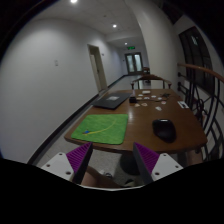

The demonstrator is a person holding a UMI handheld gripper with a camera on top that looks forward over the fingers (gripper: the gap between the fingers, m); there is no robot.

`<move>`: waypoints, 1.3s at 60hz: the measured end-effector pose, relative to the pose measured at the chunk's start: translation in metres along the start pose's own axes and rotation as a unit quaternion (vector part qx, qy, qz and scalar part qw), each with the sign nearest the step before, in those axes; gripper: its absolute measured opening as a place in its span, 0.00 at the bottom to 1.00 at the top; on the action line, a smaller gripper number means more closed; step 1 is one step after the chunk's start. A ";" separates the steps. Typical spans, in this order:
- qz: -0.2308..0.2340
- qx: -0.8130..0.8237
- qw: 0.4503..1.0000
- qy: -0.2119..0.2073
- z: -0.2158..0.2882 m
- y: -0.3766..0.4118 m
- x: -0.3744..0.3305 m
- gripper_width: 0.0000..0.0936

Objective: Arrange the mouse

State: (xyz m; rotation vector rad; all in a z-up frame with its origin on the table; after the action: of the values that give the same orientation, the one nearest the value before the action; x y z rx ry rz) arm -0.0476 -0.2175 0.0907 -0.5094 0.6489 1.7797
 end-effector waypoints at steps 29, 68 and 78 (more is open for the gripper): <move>-0.155 0.006 0.987 0.035 0.004 -0.195 0.064 0.89; -0.164 0.039 0.985 0.026 0.064 -0.258 0.146 0.53; -0.191 0.033 0.981 0.002 0.069 -0.260 0.138 0.38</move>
State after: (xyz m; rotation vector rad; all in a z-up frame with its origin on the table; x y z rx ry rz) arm 0.1605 -0.0130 0.0108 -0.5507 0.5682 1.3914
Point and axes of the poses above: the point between the fingertips, and its own axes, seen from behind it with the camera up: y to the left, z up, x forward, the way the camera looks, the point moved 3 cm from there along -x, backward, against the way the camera looks, and after that the axes turned 11 degrees about y, right-handed, at the moved point
